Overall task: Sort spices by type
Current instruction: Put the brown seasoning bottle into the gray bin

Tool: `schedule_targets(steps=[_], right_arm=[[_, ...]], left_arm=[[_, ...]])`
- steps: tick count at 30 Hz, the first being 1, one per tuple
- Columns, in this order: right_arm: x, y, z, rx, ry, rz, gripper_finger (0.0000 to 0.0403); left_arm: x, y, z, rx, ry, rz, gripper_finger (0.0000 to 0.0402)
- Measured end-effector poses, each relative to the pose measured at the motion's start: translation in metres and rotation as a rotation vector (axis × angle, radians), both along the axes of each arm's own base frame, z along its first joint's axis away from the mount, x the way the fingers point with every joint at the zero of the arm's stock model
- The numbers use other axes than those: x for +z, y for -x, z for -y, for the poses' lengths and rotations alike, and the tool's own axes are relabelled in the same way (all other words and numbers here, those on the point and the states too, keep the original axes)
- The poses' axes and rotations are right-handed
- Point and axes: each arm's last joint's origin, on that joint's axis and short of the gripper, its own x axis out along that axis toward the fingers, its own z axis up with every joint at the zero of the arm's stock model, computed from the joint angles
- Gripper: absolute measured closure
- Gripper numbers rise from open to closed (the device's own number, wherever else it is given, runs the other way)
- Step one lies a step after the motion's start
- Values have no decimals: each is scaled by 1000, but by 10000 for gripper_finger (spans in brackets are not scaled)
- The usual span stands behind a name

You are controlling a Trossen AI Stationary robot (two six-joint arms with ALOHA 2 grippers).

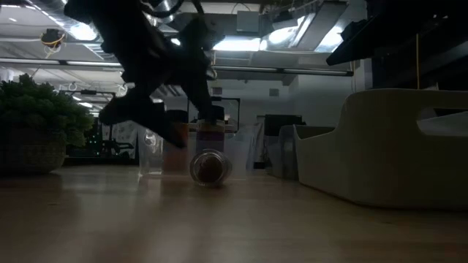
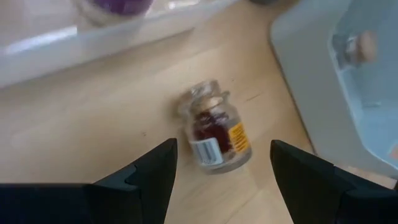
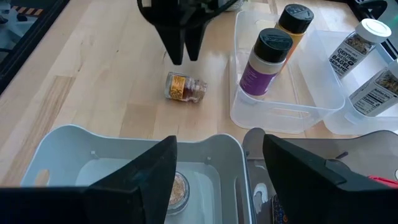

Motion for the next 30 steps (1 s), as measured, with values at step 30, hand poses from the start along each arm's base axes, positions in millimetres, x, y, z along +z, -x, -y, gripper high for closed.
schedule_targets(steps=[30], right_arm=[[-1, 0, 0, 0, 3, -8, 164]], left_arm=[[-41, -24, 7, 0, 56, 41, 160]])
